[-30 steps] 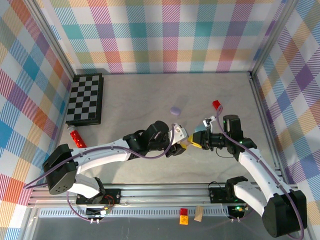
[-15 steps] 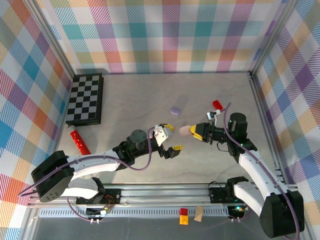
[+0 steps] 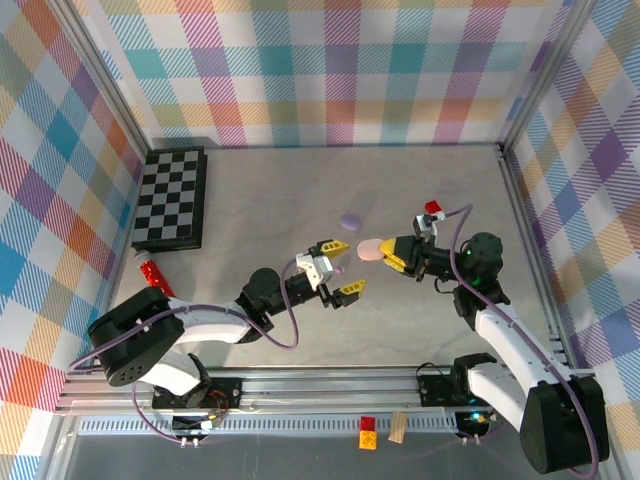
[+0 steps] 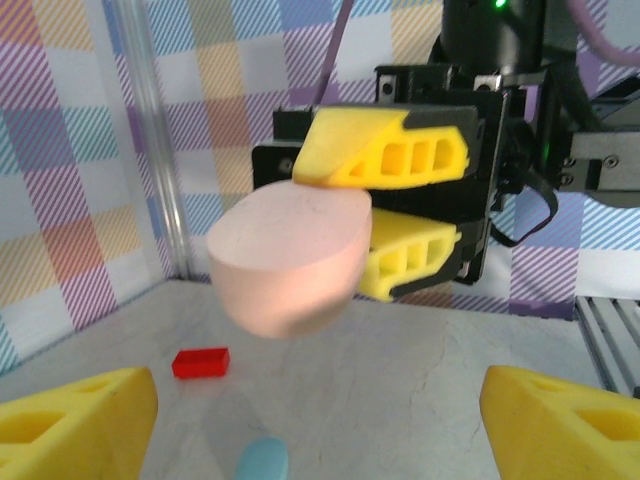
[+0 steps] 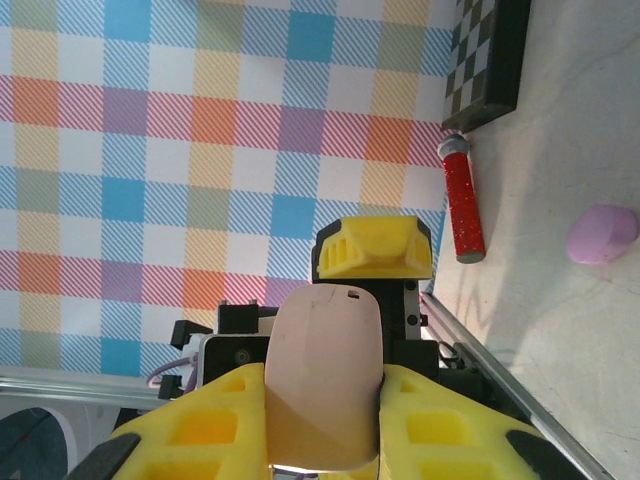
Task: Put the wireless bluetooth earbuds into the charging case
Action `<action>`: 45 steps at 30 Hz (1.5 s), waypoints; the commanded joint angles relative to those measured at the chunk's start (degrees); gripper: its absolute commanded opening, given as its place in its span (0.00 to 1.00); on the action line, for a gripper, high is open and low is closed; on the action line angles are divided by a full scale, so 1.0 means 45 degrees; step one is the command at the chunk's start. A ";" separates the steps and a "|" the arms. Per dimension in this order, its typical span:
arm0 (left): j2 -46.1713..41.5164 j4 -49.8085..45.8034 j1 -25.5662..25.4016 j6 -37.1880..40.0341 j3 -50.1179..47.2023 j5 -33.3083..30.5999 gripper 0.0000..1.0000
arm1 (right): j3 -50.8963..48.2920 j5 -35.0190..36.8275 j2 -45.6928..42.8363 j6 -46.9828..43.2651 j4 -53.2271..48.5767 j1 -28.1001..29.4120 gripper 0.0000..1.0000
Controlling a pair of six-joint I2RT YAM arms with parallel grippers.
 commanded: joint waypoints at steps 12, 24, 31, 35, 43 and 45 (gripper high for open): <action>0.1584 0.1145 0.0558 -0.0584 0.2185 0.3023 0.58 | -0.0252 -0.0067 -0.0559 0.1161 0.1605 0.0015 0.14; 0.1742 0.1181 0.0600 -0.0745 0.2503 0.3341 0.53 | -0.0407 -0.0003 -0.0504 0.1044 0.1508 0.0014 0.13; 0.1668 0.1186 0.0601 -0.0864 0.2604 0.3294 0.53 | -0.0349 0.0014 -0.0687 0.0648 0.0878 0.0013 0.13; 0.1721 0.1189 0.0605 -0.0864 0.2647 0.3373 0.49 | -0.0310 0.0015 -0.0689 0.0653 0.0878 0.0017 0.13; 0.1876 0.1187 0.0612 -0.0888 0.2681 0.3481 0.51 | -0.0276 0.0037 -0.0593 0.1125 0.1464 0.0008 0.12; 0.1897 0.1186 0.0622 -0.0883 0.2681 0.3481 0.51 | -0.0261 0.0066 -0.0600 0.1189 0.1522 0.0010 0.12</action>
